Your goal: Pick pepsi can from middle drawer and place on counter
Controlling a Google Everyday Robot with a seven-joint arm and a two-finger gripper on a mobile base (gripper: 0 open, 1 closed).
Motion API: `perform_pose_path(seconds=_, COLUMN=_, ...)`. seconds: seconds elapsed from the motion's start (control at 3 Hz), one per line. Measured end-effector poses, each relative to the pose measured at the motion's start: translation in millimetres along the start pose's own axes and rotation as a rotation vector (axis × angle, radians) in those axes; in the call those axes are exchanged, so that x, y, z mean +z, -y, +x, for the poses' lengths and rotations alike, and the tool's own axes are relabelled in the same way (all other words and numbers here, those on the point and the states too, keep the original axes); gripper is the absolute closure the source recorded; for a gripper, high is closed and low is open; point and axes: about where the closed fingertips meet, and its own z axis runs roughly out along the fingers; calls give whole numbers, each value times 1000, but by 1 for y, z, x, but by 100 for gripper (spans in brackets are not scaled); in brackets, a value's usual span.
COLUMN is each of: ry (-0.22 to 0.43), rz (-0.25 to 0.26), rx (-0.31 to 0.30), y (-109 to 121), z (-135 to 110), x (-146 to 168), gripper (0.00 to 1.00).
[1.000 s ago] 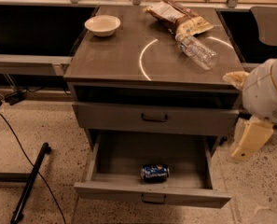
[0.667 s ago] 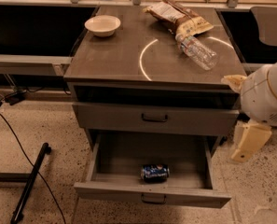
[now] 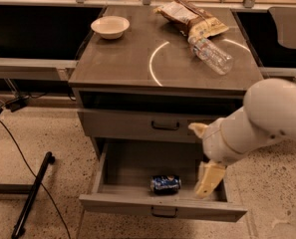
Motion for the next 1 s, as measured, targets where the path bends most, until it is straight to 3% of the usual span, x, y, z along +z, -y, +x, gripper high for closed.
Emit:
perform_pose_path(seconds=0.33, ry=132, rz=-31, rx=4, y=-4, z=11, x=29, gripper=0)
perform_pose_path(seconds=0.67, ry=151, rz=-24, rx=-54, y=-3, z=11, x=29, gripper=0)
perform_pose_path(seconds=1.0, ry=118, rz=-54, rx=-13, y=4, z=23, x=79, gripper=0)
